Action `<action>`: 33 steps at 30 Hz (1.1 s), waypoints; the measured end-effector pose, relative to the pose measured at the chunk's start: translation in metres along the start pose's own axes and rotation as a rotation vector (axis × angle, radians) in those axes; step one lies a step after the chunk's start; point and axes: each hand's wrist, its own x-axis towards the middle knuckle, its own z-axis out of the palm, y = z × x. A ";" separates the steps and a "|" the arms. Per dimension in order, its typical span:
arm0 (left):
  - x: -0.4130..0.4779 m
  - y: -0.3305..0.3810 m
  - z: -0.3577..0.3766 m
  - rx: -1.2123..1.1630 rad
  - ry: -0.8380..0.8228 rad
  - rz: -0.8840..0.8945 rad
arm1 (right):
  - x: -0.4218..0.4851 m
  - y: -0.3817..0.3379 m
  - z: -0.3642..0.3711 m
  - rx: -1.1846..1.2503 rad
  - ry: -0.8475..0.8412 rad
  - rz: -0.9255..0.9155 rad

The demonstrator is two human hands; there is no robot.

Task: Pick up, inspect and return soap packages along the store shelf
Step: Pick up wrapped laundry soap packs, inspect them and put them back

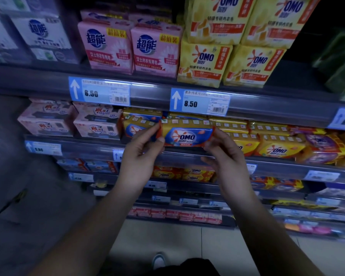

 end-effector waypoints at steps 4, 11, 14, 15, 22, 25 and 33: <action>-0.001 -0.006 0.010 0.196 -0.034 0.048 | -0.002 0.006 -0.006 -0.055 0.057 0.015; -0.004 -0.019 0.023 0.482 -0.071 0.017 | -0.007 0.025 -0.008 -0.385 -0.016 0.007; -0.007 -0.019 0.027 0.596 -0.091 0.060 | -0.008 0.031 -0.013 -0.491 -0.023 -0.017; -0.007 -0.018 0.028 0.650 -0.085 0.078 | -0.007 0.032 -0.016 -0.509 -0.017 -0.025; -0.009 -0.014 0.041 0.451 0.046 -0.089 | -0.009 0.029 -0.023 -0.424 0.027 -0.068; -0.014 -0.015 0.043 0.450 0.017 -0.090 | -0.013 0.027 -0.022 -0.420 -0.004 -0.023; -0.006 -0.007 0.003 0.445 0.411 -0.055 | -0.026 0.017 0.018 -0.426 -0.235 0.011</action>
